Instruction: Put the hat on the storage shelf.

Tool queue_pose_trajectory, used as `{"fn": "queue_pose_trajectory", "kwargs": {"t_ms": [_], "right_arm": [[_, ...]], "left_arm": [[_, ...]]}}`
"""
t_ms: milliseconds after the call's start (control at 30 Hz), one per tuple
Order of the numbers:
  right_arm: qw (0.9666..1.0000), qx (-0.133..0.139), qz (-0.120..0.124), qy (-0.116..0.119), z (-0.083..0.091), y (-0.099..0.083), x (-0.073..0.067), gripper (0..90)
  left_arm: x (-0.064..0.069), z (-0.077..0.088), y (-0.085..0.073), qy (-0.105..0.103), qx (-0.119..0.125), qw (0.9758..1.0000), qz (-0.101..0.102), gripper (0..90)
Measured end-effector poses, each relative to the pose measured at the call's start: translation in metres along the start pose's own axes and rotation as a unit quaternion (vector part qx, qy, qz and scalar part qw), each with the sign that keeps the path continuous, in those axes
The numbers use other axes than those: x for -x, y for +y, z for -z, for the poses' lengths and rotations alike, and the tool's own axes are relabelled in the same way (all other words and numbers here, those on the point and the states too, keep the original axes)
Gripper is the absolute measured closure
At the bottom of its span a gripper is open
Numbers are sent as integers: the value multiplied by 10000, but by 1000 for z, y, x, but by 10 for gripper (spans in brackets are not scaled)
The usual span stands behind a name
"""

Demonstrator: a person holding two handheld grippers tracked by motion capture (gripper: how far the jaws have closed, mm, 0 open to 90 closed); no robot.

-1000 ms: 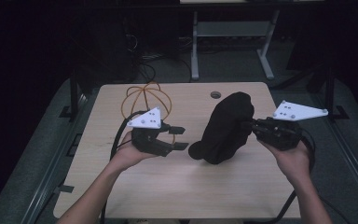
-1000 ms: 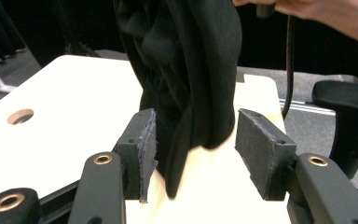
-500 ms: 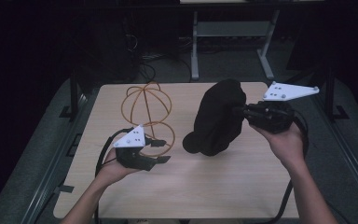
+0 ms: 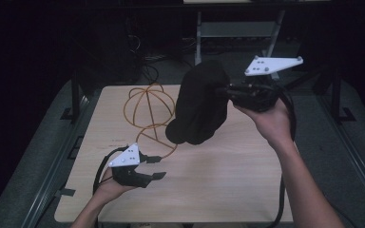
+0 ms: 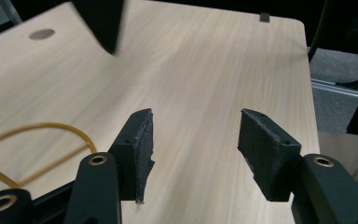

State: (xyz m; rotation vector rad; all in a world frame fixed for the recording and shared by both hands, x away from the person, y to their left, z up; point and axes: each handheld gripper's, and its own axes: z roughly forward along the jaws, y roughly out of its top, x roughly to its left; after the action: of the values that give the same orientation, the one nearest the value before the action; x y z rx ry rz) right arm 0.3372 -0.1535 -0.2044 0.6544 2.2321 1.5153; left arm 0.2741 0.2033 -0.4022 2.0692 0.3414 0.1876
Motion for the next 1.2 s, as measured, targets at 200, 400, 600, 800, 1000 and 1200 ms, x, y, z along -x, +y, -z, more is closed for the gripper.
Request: {"fn": "queue_pose_trajectory", "kwargs": {"t_ms": [200, 400, 600, 800, 1000, 1200], "right_arm": [[9997, -42, 149, 203, -25, 21, -5, 868], [9989, -126, 255, 385, -50, 40, -8, 867], [9978, -221, 341, 530, -75, 52, -7, 867], [9964, -382, 374, 664, -104, 65, -6, 867], [9940, -650, 473, 746, -135, 75, -7, 866], [9922, -852, 455, 791, -162, 75, -5, 864]], "left_arm": [[5, -10, -14, -44, -304, 9995, -111, 435], [4, -12, -16, -10, -423, 9988, -250, 434], [3, -15, -20, -12, -472, 9985, -294, 435], [6, -19, -21, -96, -496, 9981, -349, 440], [7, -21, -20, -178, -517, 9980, -329, 440], [10, -21, -18, -316, -436, 9981, -295, 439]]}}
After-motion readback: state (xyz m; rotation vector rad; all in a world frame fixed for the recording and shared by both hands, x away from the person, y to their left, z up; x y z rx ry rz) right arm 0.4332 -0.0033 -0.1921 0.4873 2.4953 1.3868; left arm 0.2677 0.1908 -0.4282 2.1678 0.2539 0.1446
